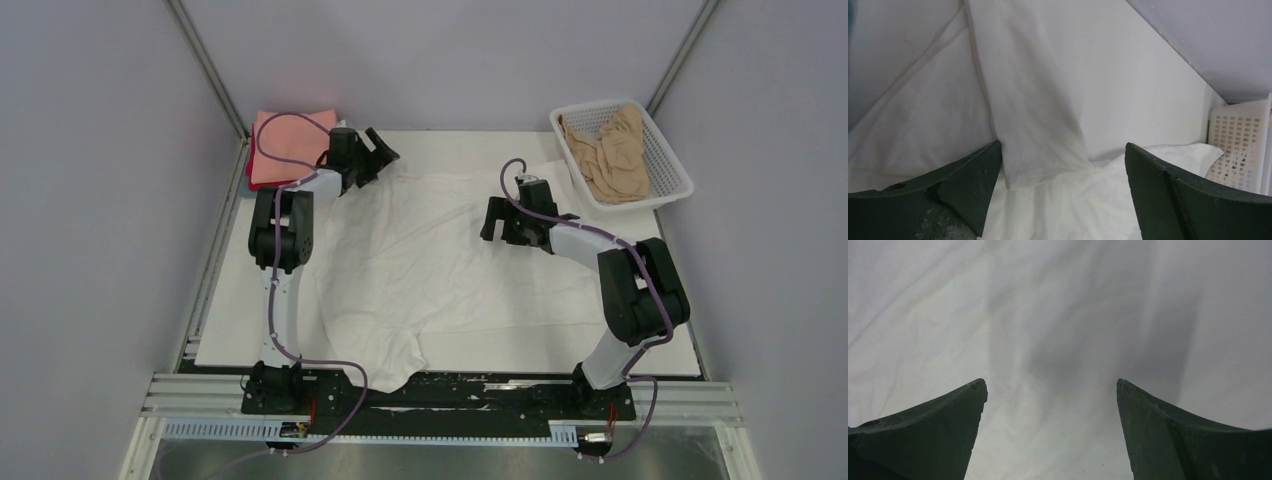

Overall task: Fold and stack the t-shirts
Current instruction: Flatten out the tshirt

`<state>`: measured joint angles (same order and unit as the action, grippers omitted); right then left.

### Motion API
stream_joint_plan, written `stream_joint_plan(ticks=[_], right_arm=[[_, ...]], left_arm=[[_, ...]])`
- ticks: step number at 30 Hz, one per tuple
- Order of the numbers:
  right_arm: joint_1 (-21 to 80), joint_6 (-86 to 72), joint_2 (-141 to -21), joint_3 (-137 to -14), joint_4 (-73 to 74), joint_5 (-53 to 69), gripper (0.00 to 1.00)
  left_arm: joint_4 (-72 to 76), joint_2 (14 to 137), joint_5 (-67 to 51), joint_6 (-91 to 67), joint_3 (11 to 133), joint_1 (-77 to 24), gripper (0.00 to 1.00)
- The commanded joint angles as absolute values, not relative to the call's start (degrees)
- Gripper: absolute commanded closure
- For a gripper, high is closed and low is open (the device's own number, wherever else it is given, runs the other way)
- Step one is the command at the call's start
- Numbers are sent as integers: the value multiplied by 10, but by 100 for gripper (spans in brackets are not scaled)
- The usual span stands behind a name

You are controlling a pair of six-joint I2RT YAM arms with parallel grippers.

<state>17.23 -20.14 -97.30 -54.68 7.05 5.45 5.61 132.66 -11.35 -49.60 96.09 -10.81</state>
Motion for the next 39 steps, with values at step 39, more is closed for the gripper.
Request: stream_joint_plan(ticks=[39], right_arm=[[177,-195,-941,-547,86,-41,0]], left_arm=[[60,1255,-135,-444,1076,-167,0]])
